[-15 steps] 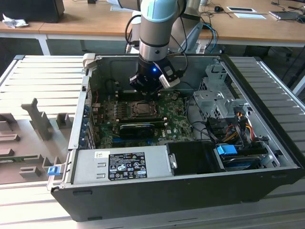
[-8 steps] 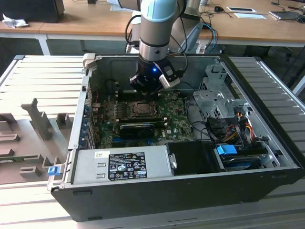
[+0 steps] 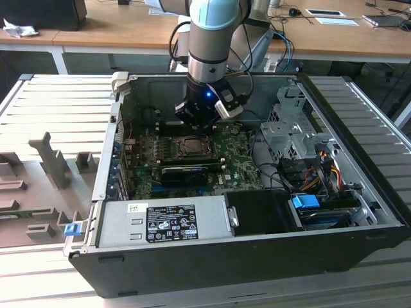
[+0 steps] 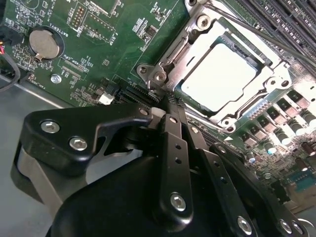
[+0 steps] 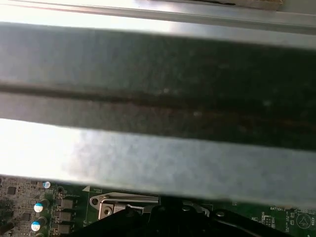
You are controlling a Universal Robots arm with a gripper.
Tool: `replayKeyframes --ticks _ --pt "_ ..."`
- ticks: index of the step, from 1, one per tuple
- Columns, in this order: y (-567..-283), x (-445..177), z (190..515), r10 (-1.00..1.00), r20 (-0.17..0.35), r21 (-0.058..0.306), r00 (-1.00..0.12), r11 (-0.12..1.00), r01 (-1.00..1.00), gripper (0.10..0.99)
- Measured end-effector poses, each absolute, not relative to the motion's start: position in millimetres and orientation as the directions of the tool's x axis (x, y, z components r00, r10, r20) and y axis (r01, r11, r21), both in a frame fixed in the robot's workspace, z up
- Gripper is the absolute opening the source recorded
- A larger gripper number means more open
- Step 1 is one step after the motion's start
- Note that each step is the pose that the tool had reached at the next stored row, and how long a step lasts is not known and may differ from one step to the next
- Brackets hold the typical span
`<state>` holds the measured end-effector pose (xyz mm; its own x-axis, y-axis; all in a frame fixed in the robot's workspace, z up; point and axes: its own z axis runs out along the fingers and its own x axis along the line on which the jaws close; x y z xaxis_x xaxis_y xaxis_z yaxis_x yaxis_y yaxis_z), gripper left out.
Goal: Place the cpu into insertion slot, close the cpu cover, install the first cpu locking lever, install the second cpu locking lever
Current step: 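Install the first cpu locking lever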
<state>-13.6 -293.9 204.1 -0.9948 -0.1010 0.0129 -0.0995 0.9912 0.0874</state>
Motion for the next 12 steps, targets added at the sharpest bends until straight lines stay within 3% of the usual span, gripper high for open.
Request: replayKeyframes --ticks 7,12 --pt "-293.8 -13.4 200.2 -0.101 0.014 0.078 -0.995 0.992 -0.100 0.106" --pt "-293.3 -13.3 200.5 -0.101 0.009 0.118 -0.995 0.988 -0.100 0.106"
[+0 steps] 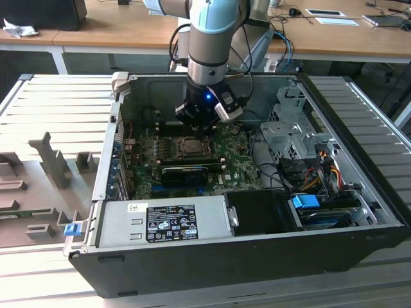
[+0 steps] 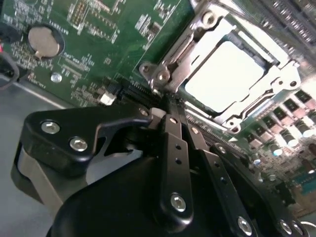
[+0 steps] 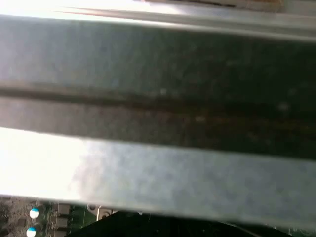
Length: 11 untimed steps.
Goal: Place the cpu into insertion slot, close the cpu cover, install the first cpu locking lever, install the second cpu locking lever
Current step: 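Install the first cpu locking lever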
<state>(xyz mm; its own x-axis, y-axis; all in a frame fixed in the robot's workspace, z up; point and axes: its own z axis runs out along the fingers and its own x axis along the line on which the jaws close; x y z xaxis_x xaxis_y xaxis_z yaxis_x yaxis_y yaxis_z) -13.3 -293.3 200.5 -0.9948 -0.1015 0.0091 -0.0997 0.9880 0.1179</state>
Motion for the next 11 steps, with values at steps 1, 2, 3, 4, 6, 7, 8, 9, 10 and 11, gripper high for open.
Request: replayKeyframes --ticks 1,2,3,4,6,7,8,9,10,11 --pt "-293.4 -13.4 206.6 -0.101 0.009 0.119 -0.995 0.988 -0.099 0.106" --pt "-293.4 -13.4 210.0 -0.101 0.009 0.118 -0.995 0.988 -0.099 0.106" --pt "-293.4 -13.4 213.1 -0.101 0.009 0.119 -0.995 0.988 -0.100 0.106" --pt "-293.4 -13.4 216.1 -0.101 0.009 0.118 -0.995 0.988 -0.100 0.106" --pt "-293.8 -13.4 217.4 -0.102 0.009 0.119 -0.995 0.988 -0.100 0.106" --pt "-294.2 -13.4 217.4 -0.102 0.009 0.118 -0.995 0.988 -0.100 0.106" --pt "-294.5 -13.4 217.5 -0.101 0.010 0.118 -0.995 0.988 -0.100 0.106" --pt "-295.0 -13.4 217.5 -0.101 0.010 0.118 -0.995 0.988 -0.100 0.106" --pt "-295.4 -13.4 217.4 -0.101 0.009 0.118 -0.995 0.988 -0.100 0.106" --pt "-295.9 -13.4 217.4 -0.101 0.009 0.118 -0.995 0.988 -0.100 0.106"
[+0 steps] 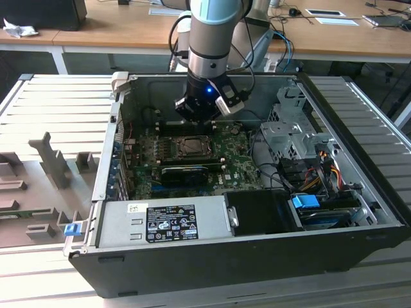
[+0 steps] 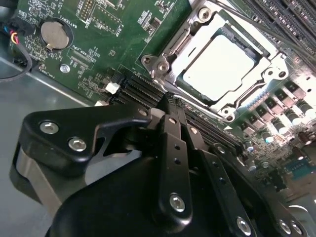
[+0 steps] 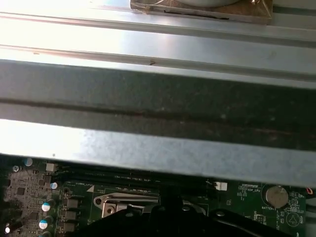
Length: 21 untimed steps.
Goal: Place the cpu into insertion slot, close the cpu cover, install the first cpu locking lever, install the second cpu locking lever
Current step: 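Install the first cpu locking lever, then install the second cpu locking lever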
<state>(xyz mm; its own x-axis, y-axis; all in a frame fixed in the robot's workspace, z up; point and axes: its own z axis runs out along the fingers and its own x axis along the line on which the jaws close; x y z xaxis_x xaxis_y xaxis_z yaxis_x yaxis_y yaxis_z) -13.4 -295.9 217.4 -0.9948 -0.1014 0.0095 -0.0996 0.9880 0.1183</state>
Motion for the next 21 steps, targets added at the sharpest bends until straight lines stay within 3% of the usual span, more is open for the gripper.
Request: replayKeyframes --ticks 21 --pt "-312.4 -13.4 217.4 -0.101 0.009 0.118 -0.995 0.988 -0.100 0.106"
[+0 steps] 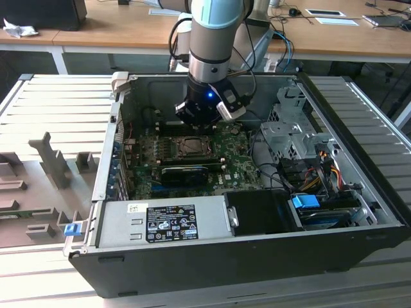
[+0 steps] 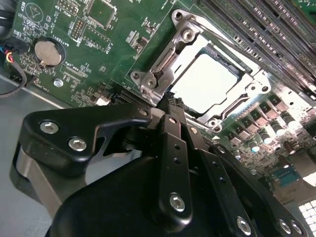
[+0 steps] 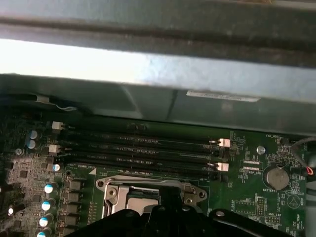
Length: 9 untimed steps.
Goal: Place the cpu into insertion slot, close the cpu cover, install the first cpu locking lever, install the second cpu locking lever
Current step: 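Install the second cpu locking lever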
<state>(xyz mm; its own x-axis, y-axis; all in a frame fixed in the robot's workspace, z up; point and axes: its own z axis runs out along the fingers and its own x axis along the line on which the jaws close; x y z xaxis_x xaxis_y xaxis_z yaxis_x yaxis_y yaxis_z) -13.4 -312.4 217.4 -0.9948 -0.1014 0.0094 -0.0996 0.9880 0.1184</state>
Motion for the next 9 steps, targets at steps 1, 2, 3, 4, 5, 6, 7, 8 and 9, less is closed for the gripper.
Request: replayKeyframes --ticks 1,2,3,4,5,6,7,8,9 --pt "-313.2 -13.4 217.4 -0.101 0.009 0.118 -0.995 0.988 -0.100 0.106" --pt "-313.8 -13.5 220.0 -0.101 0.010 0.118 -0.995 0.988 -0.099 0.106" --pt "-313.8 -13.4 224.1 -0.101 0.009 0.118 -0.995 0.988 -0.100 0.106" --pt "-313.8 -13.4 227.9 -0.101 0.010 0.118 -0.995 0.988 -0.100 0.106" --pt "-313.9 -13.4 229.6 -0.101 0.009 0.118 -0.995 0.988 -0.100 0.106" --pt "-313.9 -13.4 230.8 -0.101 0.009 0.118 -0.995 0.988 -0.100 0.106" --pt "-313.9 -13.4 231.0 -0.101 0.009 0.118 -0.995 0.988 -0.100 0.106" --pt "-314.0 -13.4 230.9 -0.101 0.009 0.119 -0.995 0.988 -0.100 0.106" --pt "-315.0 -13.4 231.1 -0.102 0.010 0.118 -0.995 0.988 -0.100 0.106"
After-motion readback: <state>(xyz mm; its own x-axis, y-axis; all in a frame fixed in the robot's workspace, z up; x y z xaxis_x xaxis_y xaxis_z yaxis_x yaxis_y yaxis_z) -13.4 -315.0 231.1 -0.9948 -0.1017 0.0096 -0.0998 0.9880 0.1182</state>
